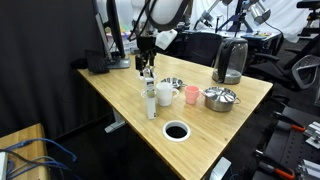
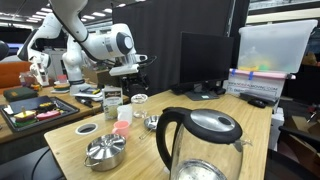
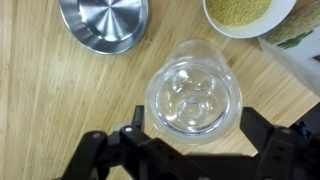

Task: Uncover the jar and put the lid on the table

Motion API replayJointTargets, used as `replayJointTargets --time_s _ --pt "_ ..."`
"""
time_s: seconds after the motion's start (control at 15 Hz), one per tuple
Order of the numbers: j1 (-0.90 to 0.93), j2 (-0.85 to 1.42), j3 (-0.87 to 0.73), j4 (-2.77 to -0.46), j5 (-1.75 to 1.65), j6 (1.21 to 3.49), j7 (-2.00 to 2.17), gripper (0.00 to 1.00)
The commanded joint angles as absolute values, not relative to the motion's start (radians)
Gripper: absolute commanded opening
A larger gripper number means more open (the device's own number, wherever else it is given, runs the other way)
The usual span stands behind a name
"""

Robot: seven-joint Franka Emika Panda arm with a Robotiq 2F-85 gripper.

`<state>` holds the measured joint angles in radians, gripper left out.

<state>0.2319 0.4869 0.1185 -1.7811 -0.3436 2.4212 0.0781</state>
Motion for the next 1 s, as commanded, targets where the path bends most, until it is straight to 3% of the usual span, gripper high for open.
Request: replayJointTargets --time_s 0.0,0.6,0.93 --pt "0.246 0.501 0.106 -1.746 -0.324 2.388 0.052 0.69" --pt "0.244 0.507 0.105 -1.744 -0.323 2.375 0.048 0.06" --pt "0.228 0.479 0.116 -1.736 -0.298 2.377 0.029 0.08"
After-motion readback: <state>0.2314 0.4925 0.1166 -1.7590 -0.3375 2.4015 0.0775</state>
